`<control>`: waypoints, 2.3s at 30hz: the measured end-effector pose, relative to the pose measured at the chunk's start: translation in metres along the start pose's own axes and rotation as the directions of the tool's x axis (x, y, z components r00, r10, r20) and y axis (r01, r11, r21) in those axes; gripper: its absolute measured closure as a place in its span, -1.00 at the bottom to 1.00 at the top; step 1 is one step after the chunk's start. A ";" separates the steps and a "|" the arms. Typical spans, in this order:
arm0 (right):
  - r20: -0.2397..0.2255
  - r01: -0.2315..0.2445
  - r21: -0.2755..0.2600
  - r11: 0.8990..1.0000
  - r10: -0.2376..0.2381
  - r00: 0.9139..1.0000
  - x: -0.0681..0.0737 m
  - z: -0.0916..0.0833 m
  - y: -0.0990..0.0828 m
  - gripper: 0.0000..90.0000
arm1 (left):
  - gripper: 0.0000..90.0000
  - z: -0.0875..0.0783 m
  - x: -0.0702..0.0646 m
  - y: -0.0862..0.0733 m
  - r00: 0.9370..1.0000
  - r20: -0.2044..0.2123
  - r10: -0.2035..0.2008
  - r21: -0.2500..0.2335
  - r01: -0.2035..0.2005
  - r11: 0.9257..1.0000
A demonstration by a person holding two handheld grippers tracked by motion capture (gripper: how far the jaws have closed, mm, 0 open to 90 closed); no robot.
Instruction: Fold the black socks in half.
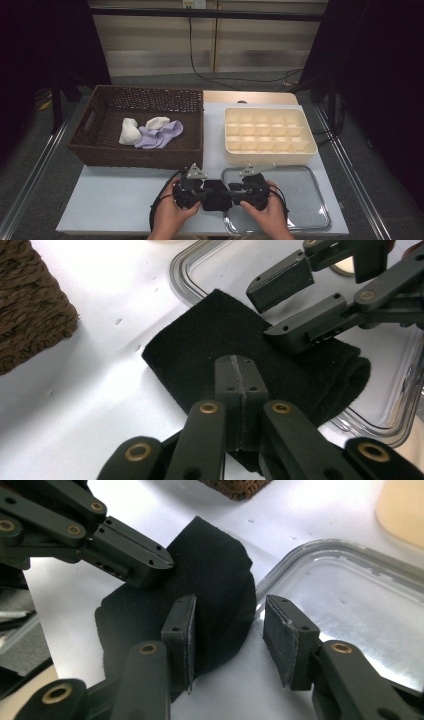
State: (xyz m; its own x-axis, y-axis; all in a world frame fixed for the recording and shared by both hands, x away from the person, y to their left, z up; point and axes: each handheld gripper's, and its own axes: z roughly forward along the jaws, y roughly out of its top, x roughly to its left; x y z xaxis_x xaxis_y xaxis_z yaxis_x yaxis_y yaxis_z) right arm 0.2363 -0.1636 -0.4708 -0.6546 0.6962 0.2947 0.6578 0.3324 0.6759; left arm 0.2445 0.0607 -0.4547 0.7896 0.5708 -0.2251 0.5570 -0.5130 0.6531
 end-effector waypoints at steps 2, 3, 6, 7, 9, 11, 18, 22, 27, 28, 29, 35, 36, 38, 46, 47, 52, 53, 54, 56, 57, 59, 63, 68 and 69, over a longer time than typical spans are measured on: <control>-0.021 -0.039 0.002 0.999 0.039 0.999 -0.003 0.001 -0.001 0.24 | 1.00 0.000 0.000 0.000 1.000 0.004 0.005 0.002 -0.005 1.000; -0.030 -0.043 0.003 0.999 0.043 0.999 -0.005 0.002 -0.002 0.24 | 1.00 0.000 0.000 0.000 1.000 0.002 0.006 -0.001 -0.006 1.000; -0.055 -0.070 0.006 0.998 0.071 0.996 -0.007 0.002 -0.003 0.35 | 1.00 0.000 -0.001 0.000 1.000 -0.003 0.015 0.006 -0.014 1.000; -0.058 -0.067 0.005 0.998 0.067 0.996 -0.006 0.003 -0.003 0.40 | 1.00 0.000 -0.002 0.000 1.000 -0.002 0.018 0.010 -0.018 1.000; -0.073 -0.076 -0.001 0.997 0.076 0.994 -0.006 0.004 -0.005 0.49 | 1.00 -0.001 -0.001 0.000 1.000 -0.001 0.017 0.014 -0.017 1.000; -0.089 -0.097 -0.004 0.995 0.096 0.991 -0.007 0.005 -0.006 0.57 | 1.00 -0.001 -0.002 0.000 1.000 0.001 0.022 0.012 -0.022 1.000; -0.124 -0.138 0.007 0.990 0.138 0.983 -0.009 0.005 -0.003 0.83 | 0.93 -0.007 0.001 0.002 1.000 -0.006 -0.005 0.001 0.005 1.000; -0.111 -0.097 0.007 0.995 0.097 0.989 -0.008 0.004 0.003 0.88 | 0.93 -0.018 0.009 0.001 1.000 -0.021 -0.019 -0.010 0.019 1.000; -0.110 -0.065 0.018 0.998 0.067 0.992 -0.011 0.005 0.018 0.91 | 0.92 -0.014 0.013 -0.004 1.000 -0.024 -0.020 0.020 0.020 1.000; -0.103 -0.061 0.018 0.998 0.063 0.993 -0.012 0.006 0.021 0.91 | 0.93 -0.013 0.012 -0.005 0.999 -0.029 -0.014 0.028 0.015 0.999; -0.101 -0.058 0.019 0.998 0.060 0.993 -0.013 0.007 0.024 0.91 | 0.94 -0.010 0.012 -0.006 1.000 -0.026 -0.011 0.039 0.012 0.999; -0.078 -0.081 0.007 0.997 0.082 0.994 -0.016 0.013 0.028 0.82 | 0.94 -0.009 0.009 -0.006 1.000 -0.021 -0.004 0.037 0.005 0.999; -0.075 -0.089 0.012 0.996 0.090 0.993 -0.016 0.013 0.028 0.76 | 0.94 -0.009 0.009 -0.006 1.000 -0.021 -0.002 0.040 0.003 0.999; -0.071 -0.103 0.007 0.995 0.103 0.992 -0.016 0.013 0.027 0.60 | 0.93 -0.009 0.009 -0.006 1.000 -0.023 -0.003 0.039 0.004 0.999; -0.096 -0.171 0.022 0.985 0.172 0.980 -0.023 0.019 0.022 0.50 | 0.93 -0.009 0.008 -0.007 0.999 -0.033 0.008 0.045 -0.006 0.999; -0.123 -0.184 0.024 0.983 0.185 0.975 -0.024 0.020 0.021 0.64 | 0.93 -0.008 0.008 -0.007 0.999 -0.033 0.012 0.038 -0.010 0.999; -0.145 -0.198 0.042 0.979 0.202 0.969 -0.025 0.019 0.021 0.89 | 0.90 -0.009 0.008 -0.007 0.999 -0.032 0.009 0.035 -0.007 0.999; -0.145 -0.197 0.035 0.980 0.200 0.969 -0.025 0.018 0.022 0.90 | 0.87 -0.010 0.008 -0.007 1.000 -0.030 0.006 0.031 -0.005 1.000; -0.143 -0.189 0.028 0.982 0.191 0.971 -0.024 0.017 0.023 0.91 | 0.82 -0.010 0.009 -0.007 0.999 -0.034 0.007 0.027 -0.006 1.000; -0.161 -0.194 0.012 0.981 0.193 0.968 -0.023 0.013 0.027 0.91 | 0.69 -0.014 0.011 -0.006 0.999 -0.032 0.002 0.005 -0.002 1.000; -0.160 -0.186 0.004 0.982 0.185 0.970 -0.021 0.011 0.029 0.91 | 0.68 -0.015 0.012 -0.006 1.000 -0.029 -0.003 -0.003 0.002 1.000; -0.154 -0.173 -0.012 0.985 0.169 0.973 -0.020 0.006 0.036 0.91 | 0.54 -0.018 0.014 -0.005 0.999 -0.032 0.003 -0.026 -0.004 1.000; -0.155 -0.154 -0.022 0.988 0.149 0.977 -0.020 -0.003 0.044 0.92 | 0.25 -0.023 0.021 -0.004 0.999 -0.049 0.014 -0.051 -0.016 0.999; -0.131 -0.154 -0.035 0.988 0.148 0.980 -0.024 -0.014 0.050 0.91 | 0.02 -0.024 0.025 -0.005 0.996 -0.085 0.034 -0.057 -0.039 0.998; -0.123 -0.151 -0.035 0.988 0.145 0.982 -0.025 -0.016 0.052 0.92 | -0.02 -0.023 0.025 -0.005 0.995 -0.091 0.044 -0.054 -0.049 0.997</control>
State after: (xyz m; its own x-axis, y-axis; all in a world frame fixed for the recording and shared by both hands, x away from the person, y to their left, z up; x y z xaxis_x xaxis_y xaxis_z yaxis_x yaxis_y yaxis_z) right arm 0.2803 -0.1740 -0.4322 -0.5929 0.6533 0.4708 0.7355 0.2013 0.6470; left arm 0.2554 0.0922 -0.4474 0.7868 0.6035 -0.1297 0.5028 -0.5047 0.7017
